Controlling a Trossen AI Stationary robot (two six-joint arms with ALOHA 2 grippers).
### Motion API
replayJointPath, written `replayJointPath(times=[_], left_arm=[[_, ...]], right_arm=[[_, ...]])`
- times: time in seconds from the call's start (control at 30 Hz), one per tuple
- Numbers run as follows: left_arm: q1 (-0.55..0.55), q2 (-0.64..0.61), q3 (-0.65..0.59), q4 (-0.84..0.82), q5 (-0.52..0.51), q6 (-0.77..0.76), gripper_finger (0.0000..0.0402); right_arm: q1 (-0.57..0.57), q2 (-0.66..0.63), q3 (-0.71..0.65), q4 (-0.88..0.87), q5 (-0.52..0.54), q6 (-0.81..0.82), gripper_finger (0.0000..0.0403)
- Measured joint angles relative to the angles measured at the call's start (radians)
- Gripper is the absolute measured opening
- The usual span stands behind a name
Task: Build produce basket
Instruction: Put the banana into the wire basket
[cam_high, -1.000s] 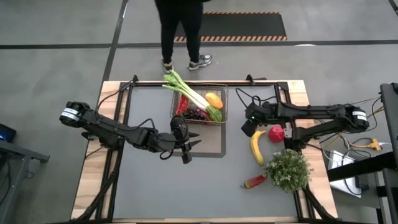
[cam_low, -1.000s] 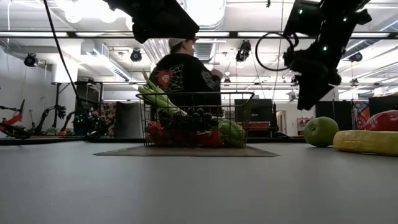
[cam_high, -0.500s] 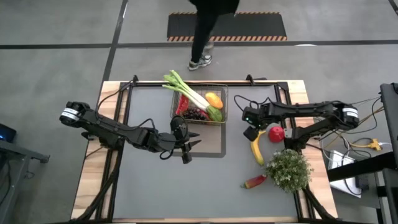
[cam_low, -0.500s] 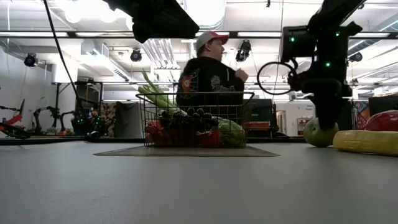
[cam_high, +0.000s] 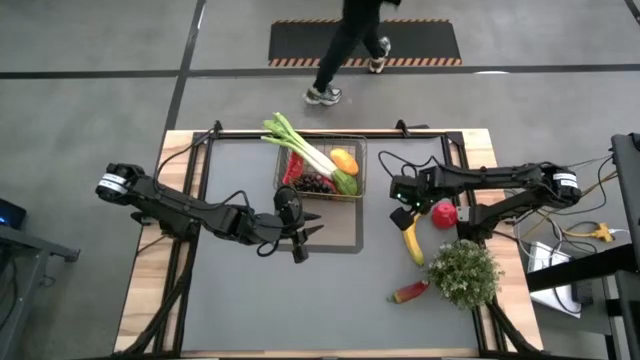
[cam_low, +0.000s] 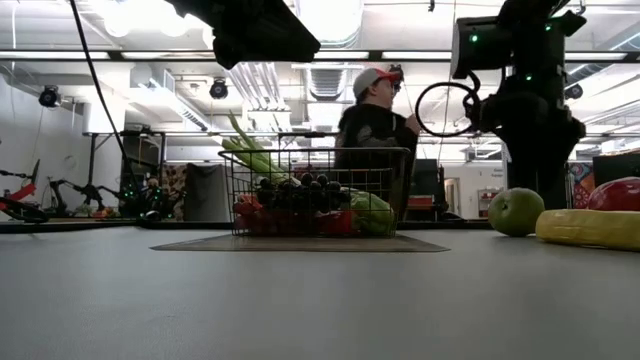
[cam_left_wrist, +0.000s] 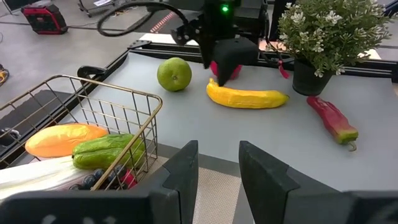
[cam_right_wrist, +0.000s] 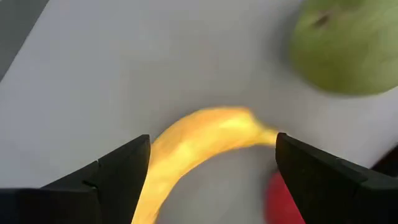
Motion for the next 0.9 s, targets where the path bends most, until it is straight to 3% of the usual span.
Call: replayJointPath(times=[0.4, 0.9], left_arm=[[0.0, 0.0, 0.0, 0.0, 0.0, -0.002, 0.0099], [-0.001, 0.0, 0.0, -0.001, 0.0, -0.002, 0.0099]], right_arm=[[0.211, 0.012, -0.005, -0.003, -0.032, 0.251, 0.0327], [0.246, 0.012, -0.147, 0.18, -0.032, 0.362, 0.0327]])
